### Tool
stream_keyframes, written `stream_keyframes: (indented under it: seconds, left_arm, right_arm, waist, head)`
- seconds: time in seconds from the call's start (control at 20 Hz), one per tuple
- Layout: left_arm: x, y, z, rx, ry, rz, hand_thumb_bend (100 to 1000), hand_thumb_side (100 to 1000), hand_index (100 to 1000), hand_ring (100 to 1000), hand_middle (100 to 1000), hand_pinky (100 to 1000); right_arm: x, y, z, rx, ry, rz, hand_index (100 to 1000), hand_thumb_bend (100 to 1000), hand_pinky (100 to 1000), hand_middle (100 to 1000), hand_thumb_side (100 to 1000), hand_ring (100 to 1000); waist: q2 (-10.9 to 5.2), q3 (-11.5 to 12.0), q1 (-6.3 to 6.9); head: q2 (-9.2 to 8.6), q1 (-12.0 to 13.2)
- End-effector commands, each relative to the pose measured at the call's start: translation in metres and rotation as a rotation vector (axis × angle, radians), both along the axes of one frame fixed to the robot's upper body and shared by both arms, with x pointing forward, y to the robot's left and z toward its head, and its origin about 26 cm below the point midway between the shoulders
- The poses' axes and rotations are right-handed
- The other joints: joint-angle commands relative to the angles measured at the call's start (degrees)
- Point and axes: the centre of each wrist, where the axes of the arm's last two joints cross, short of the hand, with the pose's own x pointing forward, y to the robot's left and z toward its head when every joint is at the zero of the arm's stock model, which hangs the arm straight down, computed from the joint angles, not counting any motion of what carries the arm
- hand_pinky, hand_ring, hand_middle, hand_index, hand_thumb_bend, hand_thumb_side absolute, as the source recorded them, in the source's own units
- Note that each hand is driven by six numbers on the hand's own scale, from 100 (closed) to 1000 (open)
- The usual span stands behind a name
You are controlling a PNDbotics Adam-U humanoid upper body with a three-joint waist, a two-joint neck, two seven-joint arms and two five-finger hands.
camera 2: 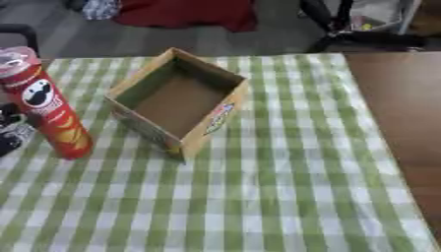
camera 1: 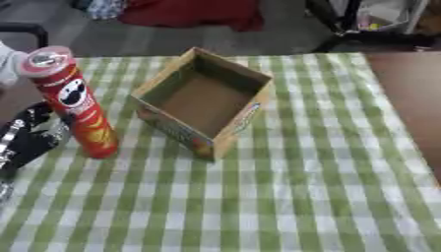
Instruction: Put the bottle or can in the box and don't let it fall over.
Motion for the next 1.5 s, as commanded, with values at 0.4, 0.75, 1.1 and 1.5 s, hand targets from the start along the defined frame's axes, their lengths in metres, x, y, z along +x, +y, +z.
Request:
stream_keyframes:
  seconds: [0.4,0.75,1.1,1.5]
  left_arm:
    - [0.009,-0.001,0.019,0.042,-0.036,0.0,406,470,960,982,892,903]
    - [0.015,-0.006,0.021,0.048,-0.049,0.006,418,478,947,979,881,898]
    - [0.018,-0.01,0.022,0.037,-0.063,-0.013,400,491,938,976,871,892]
    - [0.02,-0.017,0.025,0.042,-0.067,-0.054,397,486,927,979,871,893]
  right_arm:
    - [-0.003,0.002,0.01,-0.032,-0.026,0.011,928,100,859,829,538,874]
    - [-0.002,0.003,0.01,-0.033,-0.025,0.018,928,100,860,829,537,874]
    - [-0.002,0.004,0.01,-0.035,-0.022,0.022,928,100,860,829,537,874]
    - [-0.002,0.005,0.01,-0.036,-0.016,0.025,928,100,861,828,537,874]
  waist:
    - [-0.27,-0.24,-0.09]
    - [-0.01,-0.35,-0.25]
    - [0.24,-0.47,-0.35]
    - [0.36,-0.56,-0.41]
  head:
    - [-0.94,0.29]
    - [-1.3,0.33]
    - [-1.32,0.46]
    - [-1.24,0.64]
